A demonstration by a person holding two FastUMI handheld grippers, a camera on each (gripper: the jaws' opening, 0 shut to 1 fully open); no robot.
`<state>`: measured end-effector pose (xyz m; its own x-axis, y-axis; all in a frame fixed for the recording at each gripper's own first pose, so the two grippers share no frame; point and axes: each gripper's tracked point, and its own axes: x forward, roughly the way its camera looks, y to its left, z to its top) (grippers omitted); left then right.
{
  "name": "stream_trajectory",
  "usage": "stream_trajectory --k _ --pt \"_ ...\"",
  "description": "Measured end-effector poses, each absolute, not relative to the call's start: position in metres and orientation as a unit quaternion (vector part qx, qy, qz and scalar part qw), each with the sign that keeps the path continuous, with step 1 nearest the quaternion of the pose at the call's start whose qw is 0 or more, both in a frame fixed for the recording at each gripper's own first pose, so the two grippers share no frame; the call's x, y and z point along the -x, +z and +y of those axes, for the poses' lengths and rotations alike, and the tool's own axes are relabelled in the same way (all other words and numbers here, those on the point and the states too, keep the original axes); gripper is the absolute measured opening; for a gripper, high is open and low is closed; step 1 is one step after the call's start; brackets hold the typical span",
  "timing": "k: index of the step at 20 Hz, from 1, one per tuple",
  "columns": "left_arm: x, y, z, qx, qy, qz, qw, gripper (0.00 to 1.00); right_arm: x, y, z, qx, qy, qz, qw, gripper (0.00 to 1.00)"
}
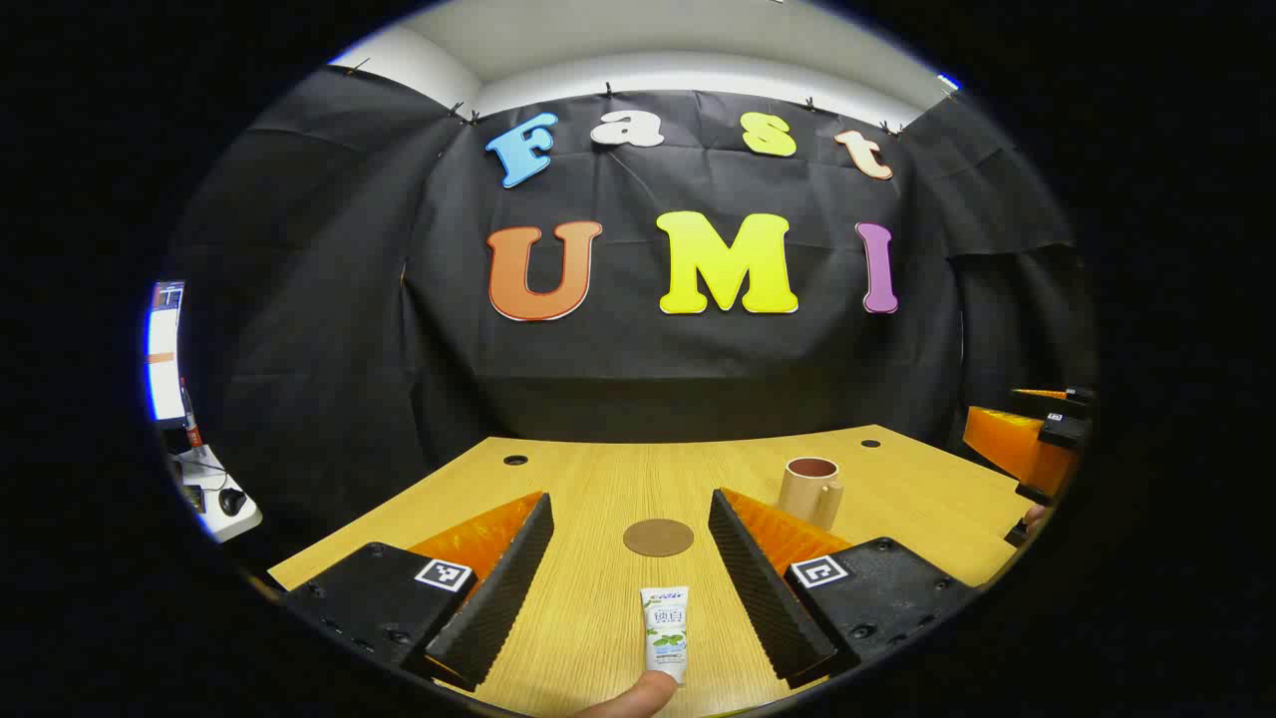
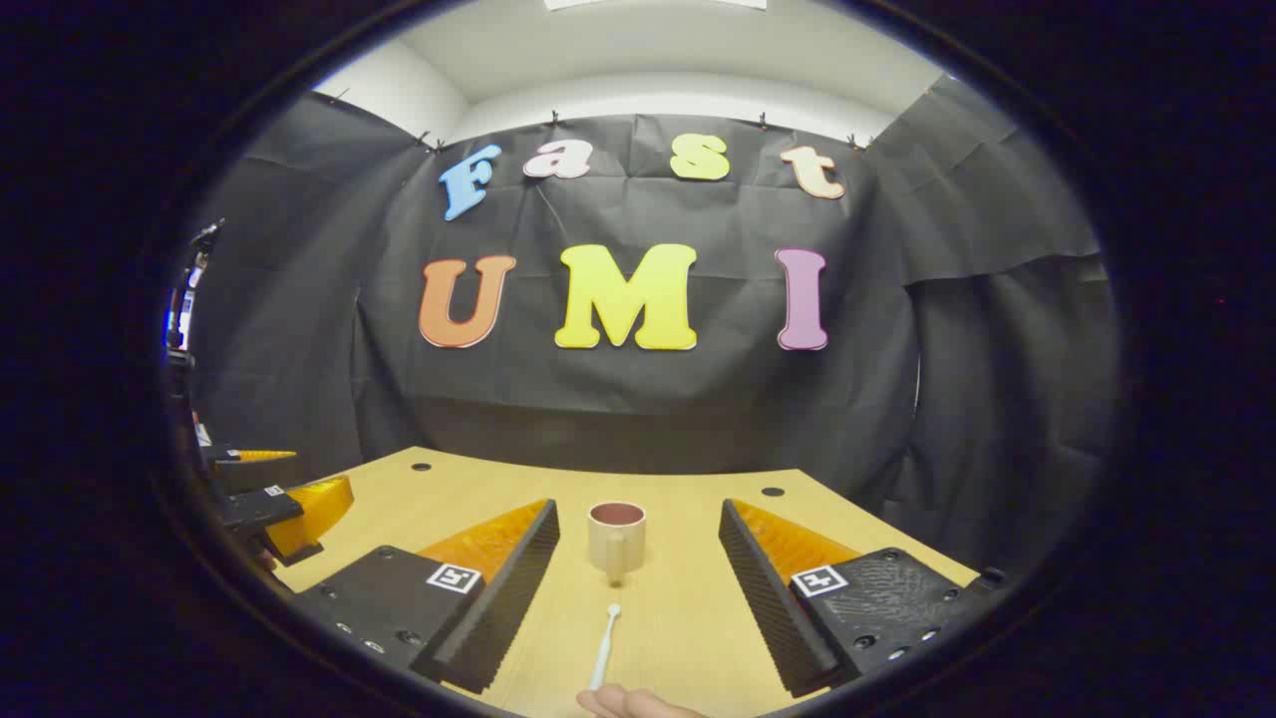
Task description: Put the toothbrush and toothpaste on the desktop into the cup, then pick up the cup and place it on the coaster on the desktop.
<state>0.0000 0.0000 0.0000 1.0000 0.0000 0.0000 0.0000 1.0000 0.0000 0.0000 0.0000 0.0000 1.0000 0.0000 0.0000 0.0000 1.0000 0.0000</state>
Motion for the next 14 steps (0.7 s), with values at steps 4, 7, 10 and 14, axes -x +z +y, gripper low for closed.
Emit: stream_trajectory --k 4,7,10,14 --pt "0.003 0.0 -0.001 0.004 -0.004 0.001 1.0 1.0 -0.001 -0.008 0.001 0.002 -0.001 0.012 1.0 0.96" --pt "0.004 -0.001 -0.002 0.005 -0.004 0.002 1.0 1.0 0.0 -0.011 -0.003 0.008 -0.006 0.014 1.0 0.96" --pt "0.005 0.0 -0.002 0.003 -0.003 0.002 1.0 1.0 0.0 -0.014 -0.003 0.009 -0.005 0.016 1.0 0.96" --pt "0.004 0.001 -0.003 0.002 -0.002 0.0 1.0 1.0 0.0 -0.016 -0.006 0.009 -0.007 0.019 1.0 0.96"
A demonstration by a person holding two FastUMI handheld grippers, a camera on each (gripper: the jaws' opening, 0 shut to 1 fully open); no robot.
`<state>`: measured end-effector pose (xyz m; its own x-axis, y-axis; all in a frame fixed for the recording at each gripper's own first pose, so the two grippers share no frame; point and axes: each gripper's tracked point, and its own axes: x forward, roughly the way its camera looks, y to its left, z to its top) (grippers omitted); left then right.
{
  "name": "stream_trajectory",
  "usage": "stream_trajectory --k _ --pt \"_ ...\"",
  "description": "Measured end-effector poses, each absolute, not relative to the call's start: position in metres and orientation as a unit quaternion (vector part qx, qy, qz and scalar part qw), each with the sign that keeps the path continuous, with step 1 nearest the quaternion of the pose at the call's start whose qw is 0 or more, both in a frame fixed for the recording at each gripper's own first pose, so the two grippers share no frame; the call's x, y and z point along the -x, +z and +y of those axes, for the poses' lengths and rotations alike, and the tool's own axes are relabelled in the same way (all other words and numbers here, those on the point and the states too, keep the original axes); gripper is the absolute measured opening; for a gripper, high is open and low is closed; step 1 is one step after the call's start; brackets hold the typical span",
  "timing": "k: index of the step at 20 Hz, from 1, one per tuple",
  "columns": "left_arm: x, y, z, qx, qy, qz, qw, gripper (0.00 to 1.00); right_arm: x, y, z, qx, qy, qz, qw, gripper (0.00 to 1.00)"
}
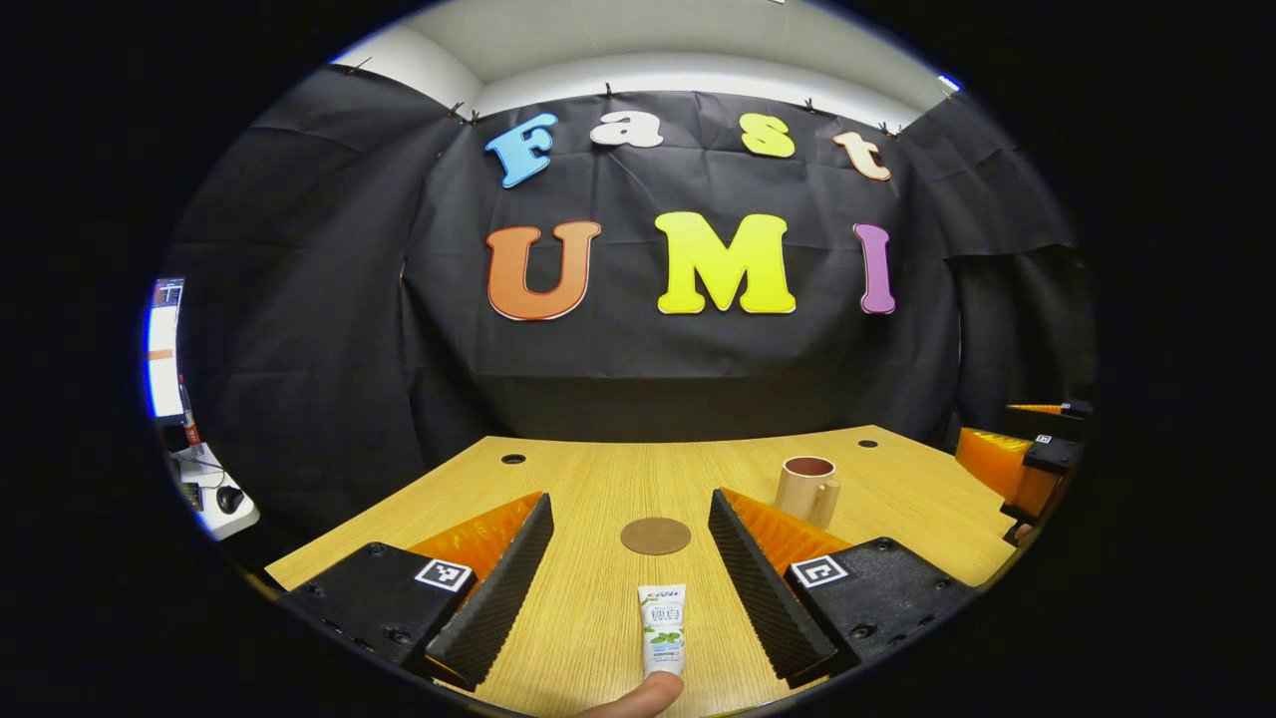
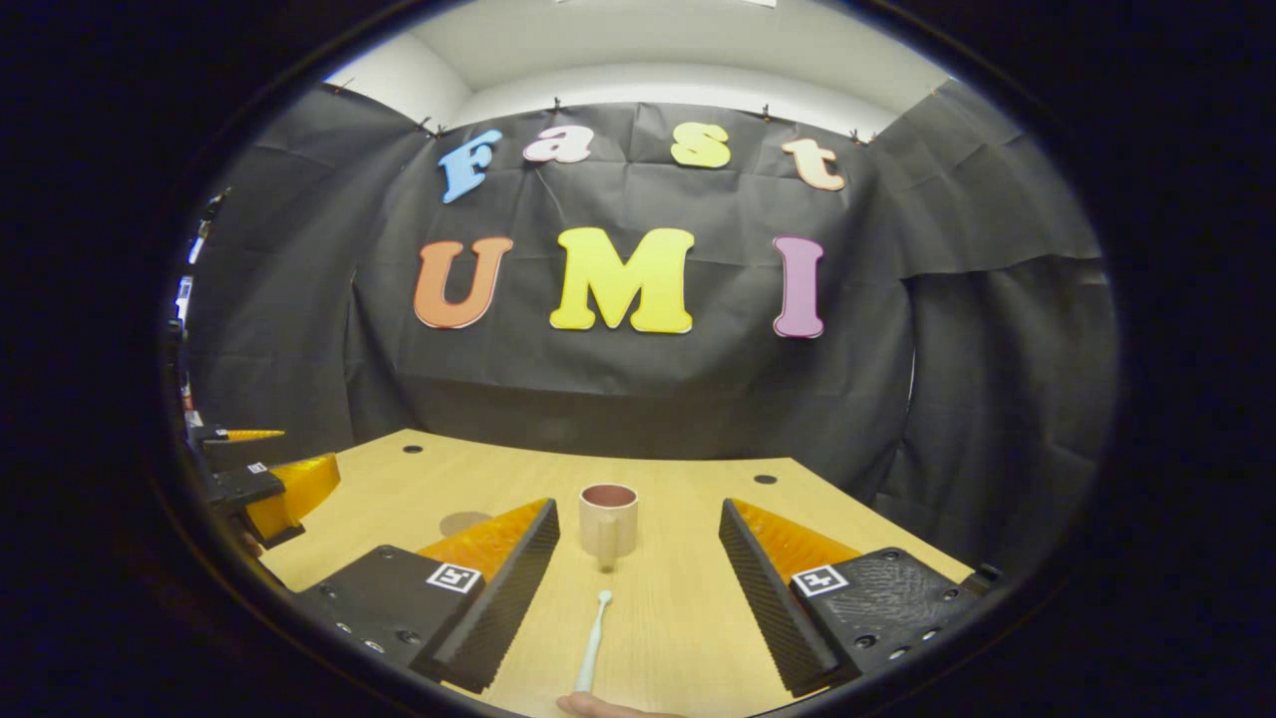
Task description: Put the toothbrush and toothpaste on the desktop into the cup, then pick up the cup and place it on the coaster on the desktop.
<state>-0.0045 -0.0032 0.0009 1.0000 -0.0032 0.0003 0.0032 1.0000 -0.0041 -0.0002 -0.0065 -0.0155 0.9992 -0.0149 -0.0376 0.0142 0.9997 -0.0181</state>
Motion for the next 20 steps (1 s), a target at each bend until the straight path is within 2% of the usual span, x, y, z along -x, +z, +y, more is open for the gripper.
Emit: stream_trajectory --k 10,20 --pt "0.007 -0.003 0.0 0.002 0.004 0.003 1.0 1.0 -0.008 -0.038 -0.009 0.009 -0.012 0.04 0.999 0.96" --pt "0.0 -0.028 -0.004 0.005 0.002 0.017 1.0 1.0 -0.035 -0.144 0.004 -0.028 0.017 0.185 0.982 0.96"
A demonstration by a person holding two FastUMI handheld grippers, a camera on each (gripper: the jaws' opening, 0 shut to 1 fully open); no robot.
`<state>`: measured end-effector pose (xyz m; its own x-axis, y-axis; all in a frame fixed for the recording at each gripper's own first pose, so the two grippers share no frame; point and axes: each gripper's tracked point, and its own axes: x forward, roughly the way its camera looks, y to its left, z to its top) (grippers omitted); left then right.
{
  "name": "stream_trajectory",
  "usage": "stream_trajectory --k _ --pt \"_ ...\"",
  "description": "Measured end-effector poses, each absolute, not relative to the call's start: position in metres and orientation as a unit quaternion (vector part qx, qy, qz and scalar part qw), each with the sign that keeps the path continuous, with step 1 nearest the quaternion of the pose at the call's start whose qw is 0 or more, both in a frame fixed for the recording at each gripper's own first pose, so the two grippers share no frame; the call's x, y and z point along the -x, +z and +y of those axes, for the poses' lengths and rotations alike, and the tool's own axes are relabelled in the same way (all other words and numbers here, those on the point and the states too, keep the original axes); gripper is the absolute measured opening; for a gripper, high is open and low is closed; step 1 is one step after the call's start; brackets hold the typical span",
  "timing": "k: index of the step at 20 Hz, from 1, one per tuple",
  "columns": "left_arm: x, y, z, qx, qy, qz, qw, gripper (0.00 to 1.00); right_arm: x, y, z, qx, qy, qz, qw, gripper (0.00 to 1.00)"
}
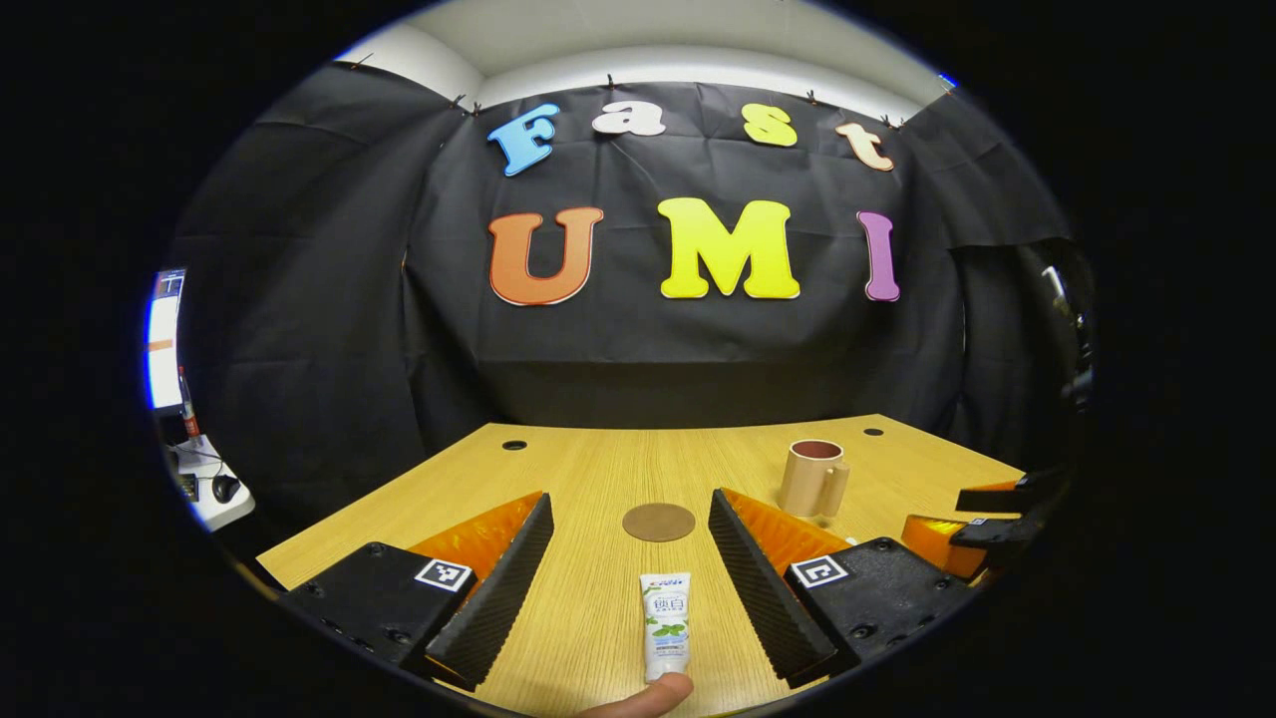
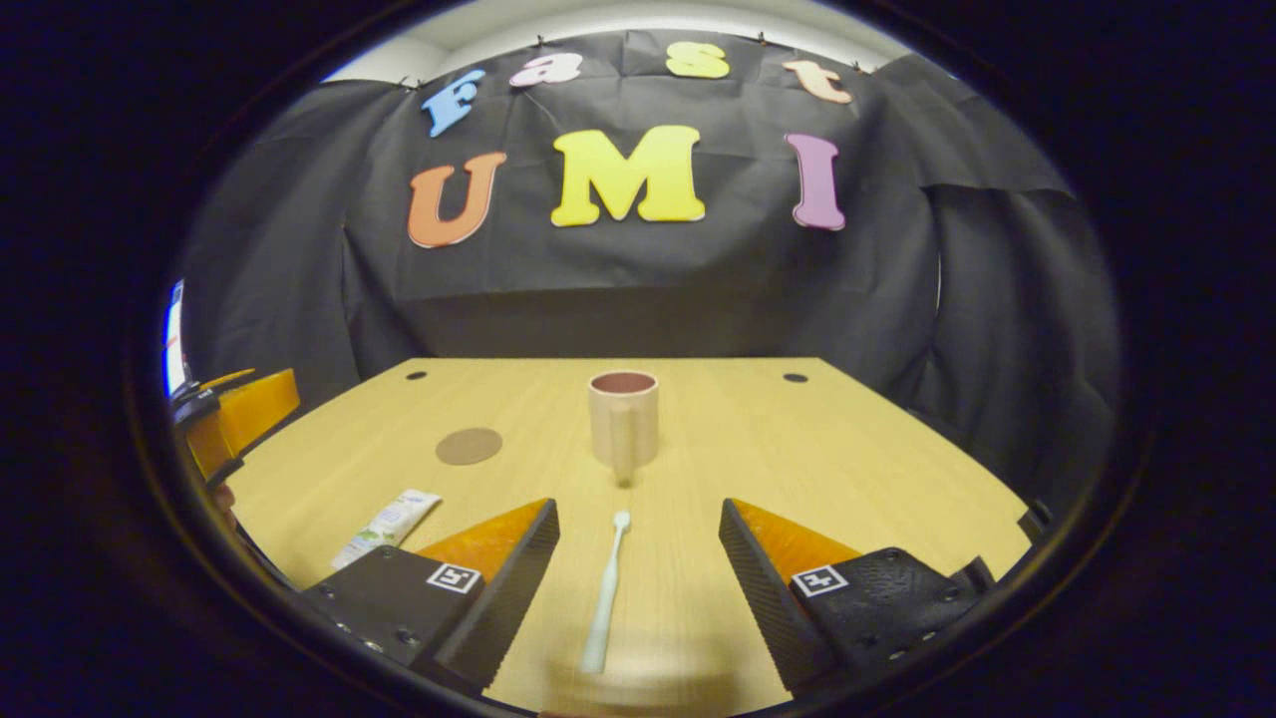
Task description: Put the toothbrush and toothpaste on the desktop into the cup, then pick up the cup and place it on the coaster on the desktop.
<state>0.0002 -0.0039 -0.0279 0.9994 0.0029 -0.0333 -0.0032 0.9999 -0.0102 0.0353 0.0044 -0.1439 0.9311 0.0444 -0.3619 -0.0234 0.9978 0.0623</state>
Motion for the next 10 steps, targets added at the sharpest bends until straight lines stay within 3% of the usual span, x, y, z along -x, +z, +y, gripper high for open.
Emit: stream_trajectory --k 1,4,5,6,7,10 --pt "-0.001 -0.032 -0.003 0.006 0.003 0.019 1.0 1.0 -0.038 -0.152 0.01 -0.037 0.024 0.2 0.979 0.96" --pt "-0.004 -0.042 -0.002 0.007 0.003 0.031 0.999 1.0 -0.047 -0.175 0.018 -0.046 0.029 0.241 0.969 0.85" --pt "-0.004 -0.047 -0.002 0.006 0.003 0.036 0.999 1.0 -0.049 -0.182 0.021 -0.044 0.029 0.252 0.966 0.89" --pt "-0.007 -0.051 -0.003 0.005 0.002 0.042 0.999 1.0 -0.048 -0.191 0.021 -0.037 0.025 0.268 0.962 0.82" --pt "-0.009 -0.057 -0.003 0.002 0.001 0.049 0.999 1.0 -0.051 -0.201 0.022 -0.031 0.022 0.28 0.959 0.84" --pt "-0.013 -0.063 -0.001 0.001 -0.002 0.057 0.998 1.0 -0.049 -0.211 0.024 -0.032 0.021 0.304 0.952 0.75"
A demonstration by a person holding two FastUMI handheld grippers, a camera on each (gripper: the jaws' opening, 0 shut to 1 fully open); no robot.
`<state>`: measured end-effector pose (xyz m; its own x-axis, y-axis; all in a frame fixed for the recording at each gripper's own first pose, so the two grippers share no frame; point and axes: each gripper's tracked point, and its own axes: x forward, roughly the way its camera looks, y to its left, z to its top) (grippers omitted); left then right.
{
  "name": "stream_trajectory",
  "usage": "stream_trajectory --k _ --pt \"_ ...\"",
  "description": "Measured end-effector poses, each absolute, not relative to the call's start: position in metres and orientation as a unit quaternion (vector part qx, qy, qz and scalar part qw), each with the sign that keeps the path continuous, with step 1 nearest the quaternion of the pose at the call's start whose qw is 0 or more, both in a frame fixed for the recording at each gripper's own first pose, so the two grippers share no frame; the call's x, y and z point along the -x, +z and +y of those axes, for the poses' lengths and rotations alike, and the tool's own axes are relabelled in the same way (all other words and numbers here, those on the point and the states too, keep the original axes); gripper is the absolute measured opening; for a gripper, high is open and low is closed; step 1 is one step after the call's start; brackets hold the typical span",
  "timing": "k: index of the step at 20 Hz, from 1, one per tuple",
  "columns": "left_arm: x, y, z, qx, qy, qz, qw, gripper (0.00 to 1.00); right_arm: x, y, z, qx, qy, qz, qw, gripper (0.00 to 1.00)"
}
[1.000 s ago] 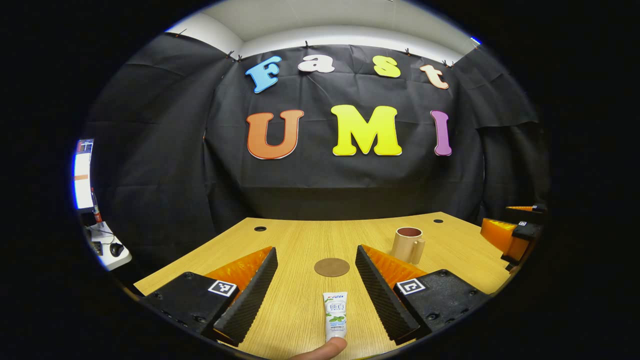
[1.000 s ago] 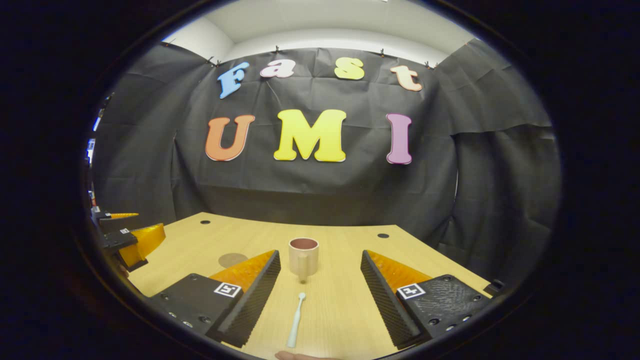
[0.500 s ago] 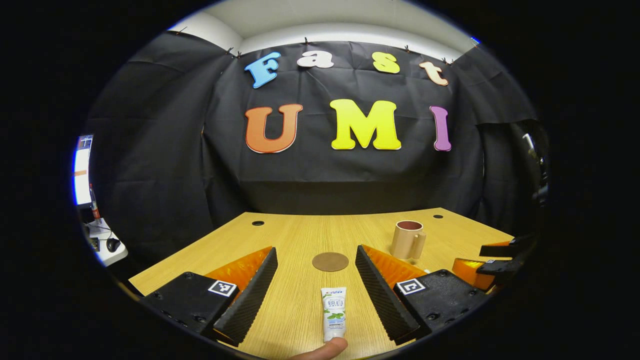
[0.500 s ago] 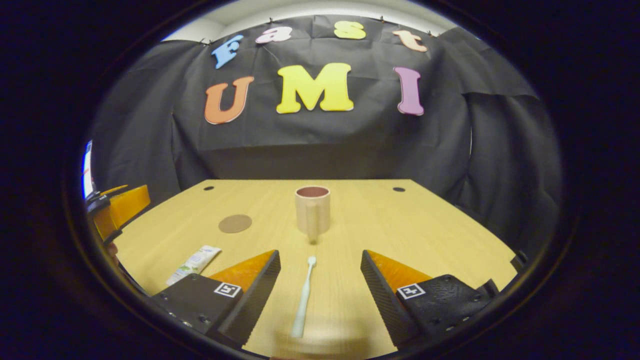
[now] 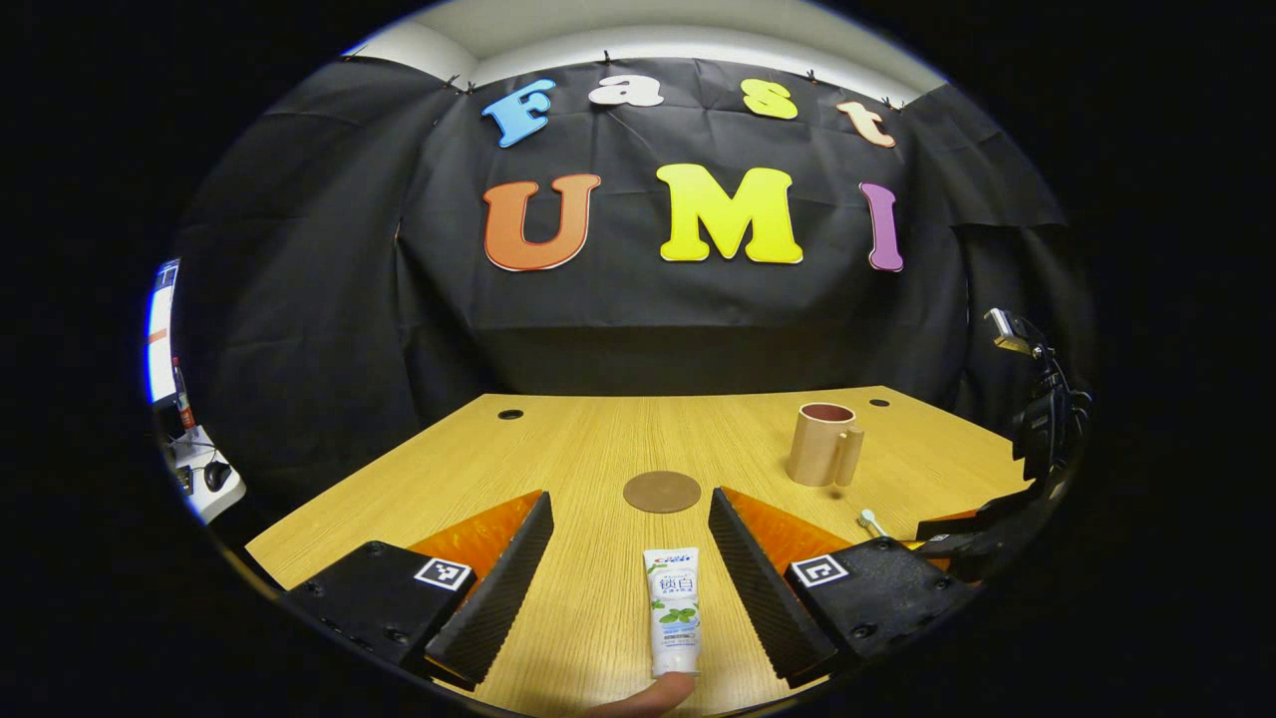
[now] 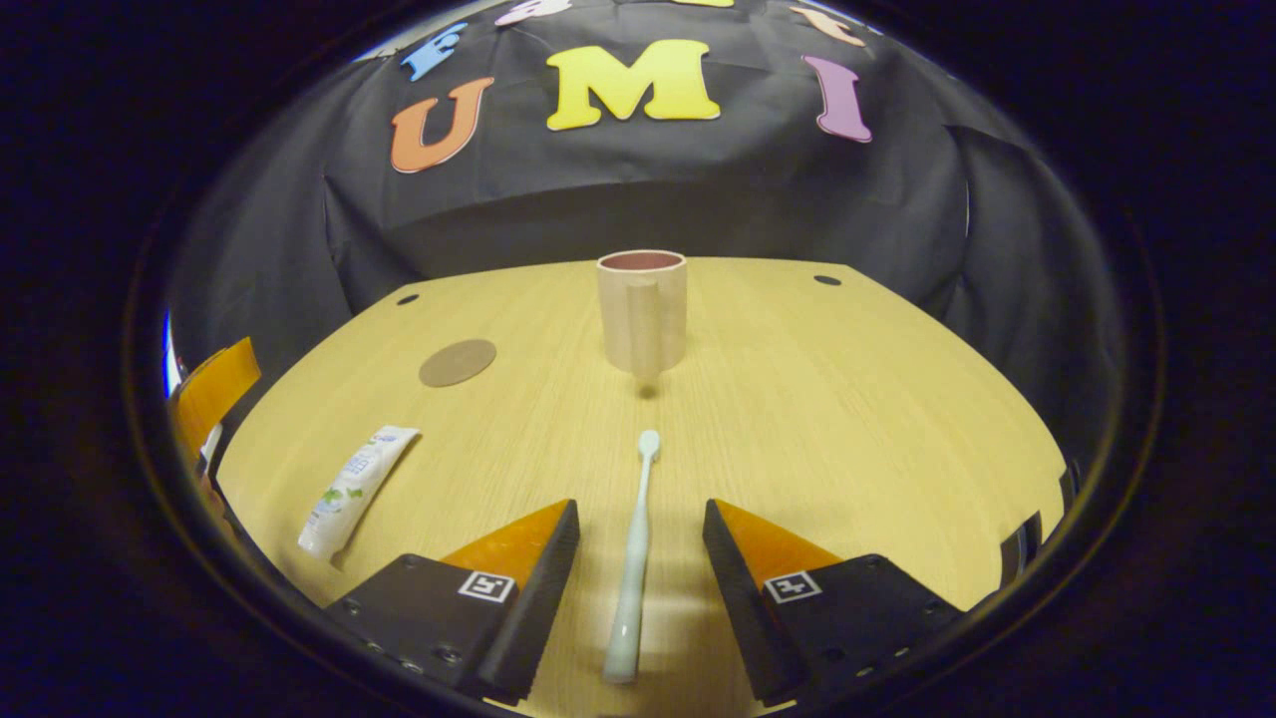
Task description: Put the toothbrush and toothpaste on the desktop into the cup, then pick up the cup and place it on the coaster on the desktop.
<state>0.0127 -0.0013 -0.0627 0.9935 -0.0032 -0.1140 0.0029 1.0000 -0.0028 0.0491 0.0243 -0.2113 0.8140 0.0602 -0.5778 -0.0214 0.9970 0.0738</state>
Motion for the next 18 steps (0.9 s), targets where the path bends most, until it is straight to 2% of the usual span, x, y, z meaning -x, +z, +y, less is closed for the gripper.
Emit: stream_trajectory --k 3,6,9,12,13,14,15,16,18 --pt "-0.015 -0.068 -0.002 0.007 -0.004 0.064 0.998 1.0 -0.052 -0.216 0.024 -0.027 0.021 0.309 0.95 0.7" --pt "-0.014 -0.072 -0.002 0.01 -0.006 0.067 0.998 1.0 -0.053 -0.22 0.027 -0.03 0.024 0.316 0.948 0.57" --pt "-0.013 -0.072 0.001 0.008 -0.005 0.067 0.998 1.0 -0.055 -0.223 0.03 -0.026 0.028 0.319 0.947 0.57" --pt "-0.013 -0.074 0.006 0.007 0.002 0.069 0.998 1.0 -0.056 -0.224 0.032 -0.03 0.03 0.321 0.946 0.27" --pt "-0.014 -0.075 0.006 0.009 0.003 0.071 0.997 1.0 -0.057 -0.224 0.032 -0.031 0.031 0.321 0.946 0.25" --pt "-0.015 -0.076 0.008 0.01 0.005 0.073 0.997 1.0 -0.057 -0.224 0.032 -0.029 0.033 0.32 0.946 0.29" --pt "-0.014 -0.078 0.01 0.012 0.006 0.076 0.997 1.0 -0.055 -0.222 0.031 -0.027 0.033 0.322 0.946 0.25" --pt "-0.014 -0.079 0.009 0.014 0.007 0.078 0.997 1.0 -0.057 -0.225 0.032 -0.023 0.034 0.321 0.946 0.28" --pt "-0.016 -0.082 0.007 0.018 0.007 0.084 0.996 1.0 -0.057 -0.225 0.032 -0.018 0.037 0.321 0.946 0.28"
